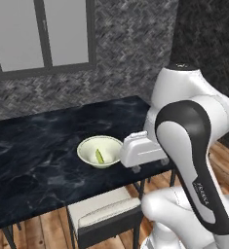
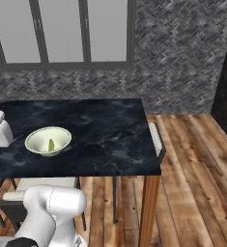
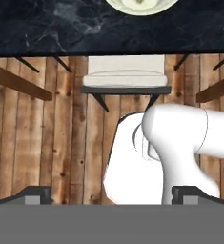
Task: There is a bowl on the dining counter. Grab a lemon wedge from the fridge and place it in the bowl. Then get the liquor bottle and glass cup from the cabinet and place them next to the bowl.
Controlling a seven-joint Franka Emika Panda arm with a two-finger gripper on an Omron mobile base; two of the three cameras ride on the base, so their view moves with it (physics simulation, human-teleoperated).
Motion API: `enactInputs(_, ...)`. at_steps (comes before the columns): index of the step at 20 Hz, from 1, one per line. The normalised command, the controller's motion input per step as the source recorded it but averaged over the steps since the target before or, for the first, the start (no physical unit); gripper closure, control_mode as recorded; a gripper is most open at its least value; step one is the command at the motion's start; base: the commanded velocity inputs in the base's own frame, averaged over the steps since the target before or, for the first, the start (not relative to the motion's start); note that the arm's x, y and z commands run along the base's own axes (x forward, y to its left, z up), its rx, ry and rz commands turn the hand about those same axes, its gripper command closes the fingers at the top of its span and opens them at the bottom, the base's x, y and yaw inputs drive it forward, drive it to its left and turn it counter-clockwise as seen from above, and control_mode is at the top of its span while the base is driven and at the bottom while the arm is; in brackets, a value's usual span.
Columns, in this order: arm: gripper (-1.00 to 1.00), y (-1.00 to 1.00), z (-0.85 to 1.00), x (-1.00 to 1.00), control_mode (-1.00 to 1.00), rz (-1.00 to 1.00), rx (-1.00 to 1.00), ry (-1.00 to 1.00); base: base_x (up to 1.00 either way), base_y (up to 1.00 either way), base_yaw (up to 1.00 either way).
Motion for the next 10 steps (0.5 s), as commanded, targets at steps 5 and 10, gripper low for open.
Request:
enactInputs(5,-1.0,0.0,0.0,-0.2,1.0,0.0,0.0,0.0,-0.57,0.0,0.03)
enactInputs(10,-1.0,0.0,0.0,0.0,1.0,0.0,0.0,0.0,-1.0,0.24,0.42)
